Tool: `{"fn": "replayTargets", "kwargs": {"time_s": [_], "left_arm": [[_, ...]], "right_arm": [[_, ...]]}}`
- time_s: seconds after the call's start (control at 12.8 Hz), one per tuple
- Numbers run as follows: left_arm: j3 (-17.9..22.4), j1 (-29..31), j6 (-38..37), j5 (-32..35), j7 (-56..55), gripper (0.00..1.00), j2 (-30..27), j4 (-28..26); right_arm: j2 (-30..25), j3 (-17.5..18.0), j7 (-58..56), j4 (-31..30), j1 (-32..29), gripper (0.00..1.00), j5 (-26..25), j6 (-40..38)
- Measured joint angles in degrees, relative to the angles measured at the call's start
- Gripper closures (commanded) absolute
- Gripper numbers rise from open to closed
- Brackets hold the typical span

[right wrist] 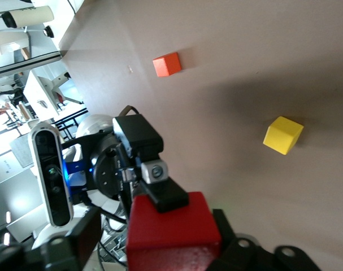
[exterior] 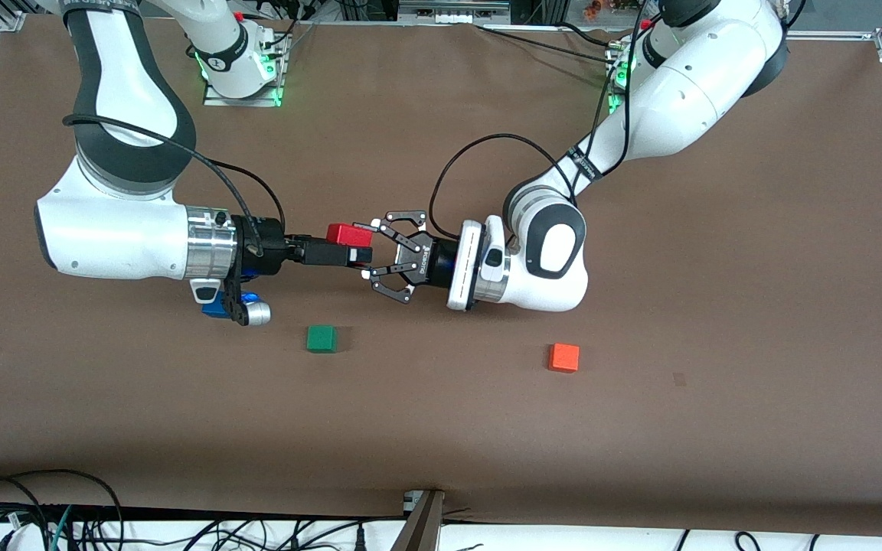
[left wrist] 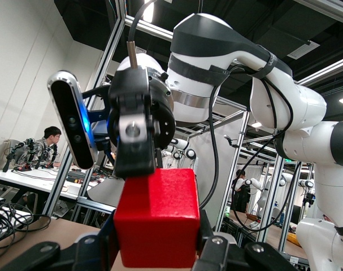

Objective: Pass red block to right arm, stack on blue
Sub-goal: 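Close the right gripper on the red cube held by the left gripper, then open the left gripper and pull it back from the red cube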

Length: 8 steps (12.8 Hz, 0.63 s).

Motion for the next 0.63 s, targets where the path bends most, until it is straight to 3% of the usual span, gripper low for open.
{"fn": "replayTargets", "kwargs": {"time_s": [0.31, 0.39, 0.47, 0.63], "left_arm": [[0.0, -0.1, 0.5, -1.8, 0.5, 1.00, 0.0, -0.3], [-0.1, -0.2, 1.1, -1.8, 0.9, 0.54, -0.1, -0.3], [-0.3, -0.2, 2.2, -1.9, 1.4, 0.01, -0.2, -0.4], [-0.4, -0.5, 4.7, -3.5, 4.7, 0.00, -0.6, -0.8]], "right_arm": [[0.0, -0.1, -0.5, 0.0, -0.1, 1.00, -0.9, 0.0], [0.0, -0.2, -0.6, 0.0, -0.1, 1.00, -1.1, 0.1], [0.1, -0.2, -1.3, 0.0, -0.1, 1.00, -1.3, 0.3], [0.1, -0.4, -1.5, 0.0, -0.1, 1.00, -1.3, 0.8]]}}
